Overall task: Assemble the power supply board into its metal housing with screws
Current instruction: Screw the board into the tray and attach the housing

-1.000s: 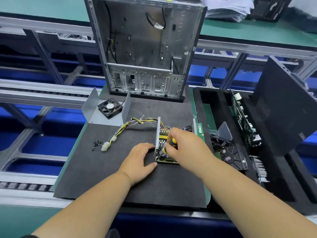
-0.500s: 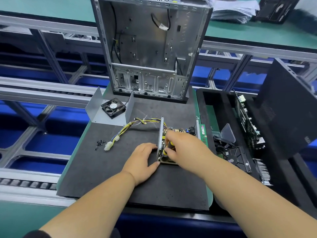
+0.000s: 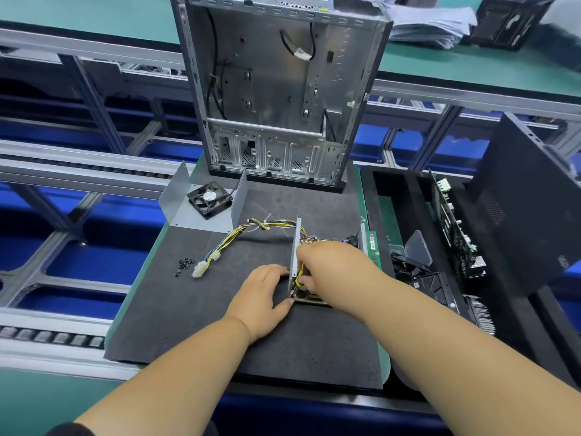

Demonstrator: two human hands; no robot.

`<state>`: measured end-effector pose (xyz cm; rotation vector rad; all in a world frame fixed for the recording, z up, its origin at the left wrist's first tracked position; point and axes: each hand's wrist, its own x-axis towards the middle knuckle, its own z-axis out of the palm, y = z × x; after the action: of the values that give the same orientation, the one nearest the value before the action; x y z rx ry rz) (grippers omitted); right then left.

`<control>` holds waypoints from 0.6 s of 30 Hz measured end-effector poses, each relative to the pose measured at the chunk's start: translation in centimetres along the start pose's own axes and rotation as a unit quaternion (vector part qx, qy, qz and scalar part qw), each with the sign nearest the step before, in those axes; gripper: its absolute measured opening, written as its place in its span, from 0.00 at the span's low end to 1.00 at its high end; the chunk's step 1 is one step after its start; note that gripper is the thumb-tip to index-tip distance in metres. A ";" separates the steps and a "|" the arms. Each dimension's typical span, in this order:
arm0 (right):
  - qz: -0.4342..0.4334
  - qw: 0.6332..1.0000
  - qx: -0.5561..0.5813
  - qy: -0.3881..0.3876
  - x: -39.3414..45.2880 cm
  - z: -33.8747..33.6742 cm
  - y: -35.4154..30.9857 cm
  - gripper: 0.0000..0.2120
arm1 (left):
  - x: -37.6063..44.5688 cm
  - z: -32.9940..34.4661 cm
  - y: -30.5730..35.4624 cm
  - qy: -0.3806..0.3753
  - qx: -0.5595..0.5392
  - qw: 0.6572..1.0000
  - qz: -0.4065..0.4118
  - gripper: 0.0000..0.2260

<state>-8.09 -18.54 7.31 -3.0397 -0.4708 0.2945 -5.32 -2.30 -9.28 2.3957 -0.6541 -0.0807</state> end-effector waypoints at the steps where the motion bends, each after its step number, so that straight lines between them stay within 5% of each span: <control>1: 0.006 1.000 -0.004 0.001 0.2 0.0 0.0 0.10 | 0.0 0.0 0.0 -0.001 0.001 1.000 0.001 0.23; 11: 0.107 0.987 -0.092 0.076 0.0 1.2 -0.5 0.17 | 0.1 -0.1 0.1 -0.002 0.006 1.000 0.002 0.22; 18: -0.035 0.998 0.006 0.054 -0.8 -0.3 0.3 0.07 | 0.1 -0.1 0.1 -0.004 0.016 1.000 0.003 0.22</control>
<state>-8.71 -19.12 7.72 -3.0003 -0.5636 0.1284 -5.26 -2.41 -9.12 2.4252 -0.6717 -0.0788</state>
